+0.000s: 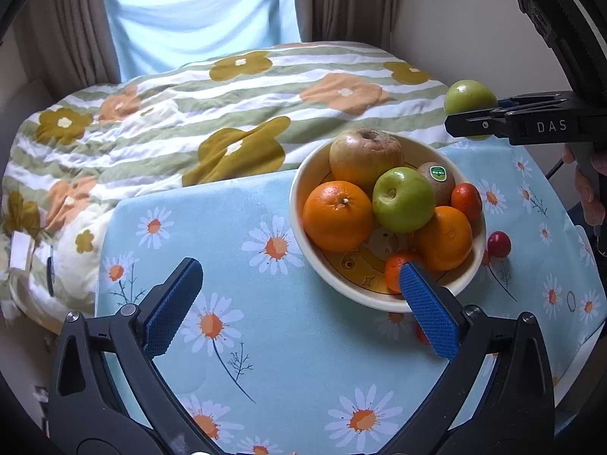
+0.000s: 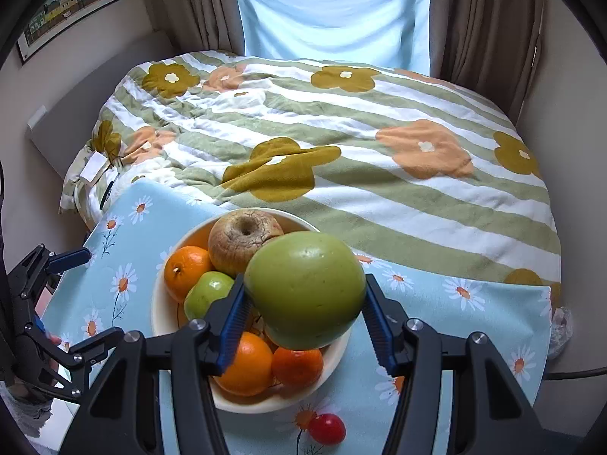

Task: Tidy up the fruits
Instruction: 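Lower the large green apple into the bowl and open the right tool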

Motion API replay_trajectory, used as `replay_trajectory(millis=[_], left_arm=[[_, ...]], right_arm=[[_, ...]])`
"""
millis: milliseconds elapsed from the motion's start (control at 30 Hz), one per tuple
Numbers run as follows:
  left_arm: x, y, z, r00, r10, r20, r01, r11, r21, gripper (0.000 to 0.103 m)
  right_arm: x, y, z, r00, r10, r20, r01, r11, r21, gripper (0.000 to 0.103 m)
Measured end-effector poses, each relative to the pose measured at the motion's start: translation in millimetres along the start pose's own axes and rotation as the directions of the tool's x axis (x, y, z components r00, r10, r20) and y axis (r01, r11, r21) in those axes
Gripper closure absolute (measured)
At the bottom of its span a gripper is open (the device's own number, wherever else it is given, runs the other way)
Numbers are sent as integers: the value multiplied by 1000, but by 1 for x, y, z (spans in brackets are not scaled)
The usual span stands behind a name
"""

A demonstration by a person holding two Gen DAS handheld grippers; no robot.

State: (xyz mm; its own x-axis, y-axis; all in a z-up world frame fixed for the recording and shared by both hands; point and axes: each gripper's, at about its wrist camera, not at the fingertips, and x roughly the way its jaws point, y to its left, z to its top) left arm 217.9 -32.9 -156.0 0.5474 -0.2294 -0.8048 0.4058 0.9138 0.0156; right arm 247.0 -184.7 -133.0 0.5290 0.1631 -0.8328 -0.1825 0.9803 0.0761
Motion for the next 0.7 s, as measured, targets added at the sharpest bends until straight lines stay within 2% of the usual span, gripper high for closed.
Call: replay_trajectory(millis=[333,700], left_arm=[[23,4,3,999,24,-31,-25,1000,-17,0],[25,6,1,998,47,-44,-47,999,-14,0]], right_arm=[[40,-11,11,999,40,-11,-40,999,-35,50],[63,-17,11,996,83,-33,-84,996,-32,50]])
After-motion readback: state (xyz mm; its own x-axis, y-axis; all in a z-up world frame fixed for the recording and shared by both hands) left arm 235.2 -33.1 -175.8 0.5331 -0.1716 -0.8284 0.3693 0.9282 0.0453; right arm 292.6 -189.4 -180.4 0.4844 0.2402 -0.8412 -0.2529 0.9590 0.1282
